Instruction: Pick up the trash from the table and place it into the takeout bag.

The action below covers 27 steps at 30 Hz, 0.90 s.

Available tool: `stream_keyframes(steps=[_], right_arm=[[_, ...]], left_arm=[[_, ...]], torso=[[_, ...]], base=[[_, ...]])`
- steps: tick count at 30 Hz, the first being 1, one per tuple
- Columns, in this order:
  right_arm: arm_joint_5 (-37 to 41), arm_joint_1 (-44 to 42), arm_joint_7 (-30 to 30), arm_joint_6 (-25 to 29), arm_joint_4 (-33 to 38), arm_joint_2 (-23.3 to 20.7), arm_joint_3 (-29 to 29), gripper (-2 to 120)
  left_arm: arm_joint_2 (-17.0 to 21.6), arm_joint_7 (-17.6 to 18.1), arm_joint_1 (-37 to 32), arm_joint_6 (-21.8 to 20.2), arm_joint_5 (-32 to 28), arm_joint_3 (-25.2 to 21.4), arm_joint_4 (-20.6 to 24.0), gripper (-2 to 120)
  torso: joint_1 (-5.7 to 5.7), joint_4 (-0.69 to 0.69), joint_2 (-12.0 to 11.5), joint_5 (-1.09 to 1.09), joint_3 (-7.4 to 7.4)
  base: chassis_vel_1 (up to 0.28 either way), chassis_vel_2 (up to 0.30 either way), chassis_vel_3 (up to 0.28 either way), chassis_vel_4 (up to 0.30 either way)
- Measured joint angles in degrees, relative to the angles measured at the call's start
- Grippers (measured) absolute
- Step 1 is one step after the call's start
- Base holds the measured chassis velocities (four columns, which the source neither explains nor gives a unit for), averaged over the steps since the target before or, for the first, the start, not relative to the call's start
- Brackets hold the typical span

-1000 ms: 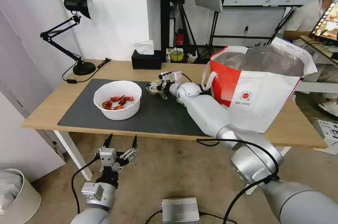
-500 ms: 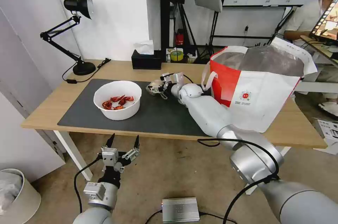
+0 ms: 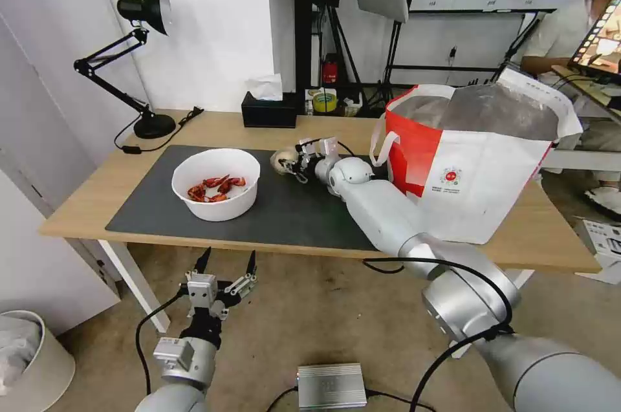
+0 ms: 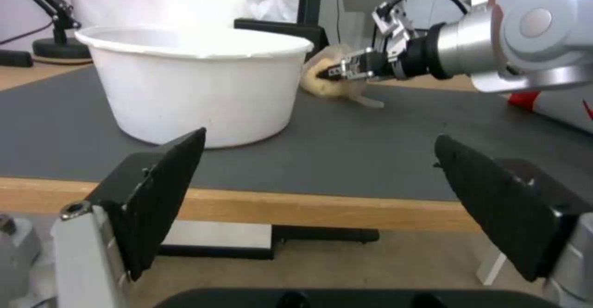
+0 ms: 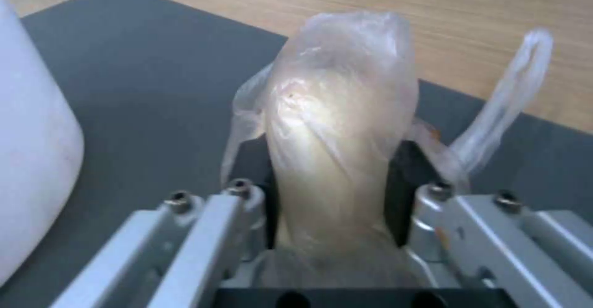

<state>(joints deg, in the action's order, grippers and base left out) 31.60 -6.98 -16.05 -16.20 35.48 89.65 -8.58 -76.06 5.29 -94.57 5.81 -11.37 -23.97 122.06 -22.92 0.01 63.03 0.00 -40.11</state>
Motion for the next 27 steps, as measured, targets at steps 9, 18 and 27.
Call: stream_keyframes(steps=[9, 18, 27], right_arm=[[2.94, -5.94, 7.4, -3.24, 17.22, -8.54, -2.61, 3], [6.93, -18.22, 14.05, -5.18, 42.95, -22.03, -2.06, 2], [9.62, -27.84, 15.82, -6.85, 59.48, -30.36, 2.21, 2]], left_arm=[[-0.35, 0.03, -0.91, 0.12, 0.86, 0.16, 0.99, 100], [-0.86, 0.1, -1.26, 0.2, 0.94, -0.02, 1.66, 100], [-1.02, 0.11, -1.44, 0.2, 1.05, 0.34, 1.78, 100]], torso=[[0.0, -0.02, 0.0, 0.01, 0.0], [0.0, -0.03, 0.0, 0.03, 0.0], [0.01, -0.02, 0.0, 0.02, 0.01]], base=[[0.0, 0.0, 0.0, 0.0], [0.0, 0.0, 0.0, 0.0], [0.0, 0.0, 0.0, 0.0]])
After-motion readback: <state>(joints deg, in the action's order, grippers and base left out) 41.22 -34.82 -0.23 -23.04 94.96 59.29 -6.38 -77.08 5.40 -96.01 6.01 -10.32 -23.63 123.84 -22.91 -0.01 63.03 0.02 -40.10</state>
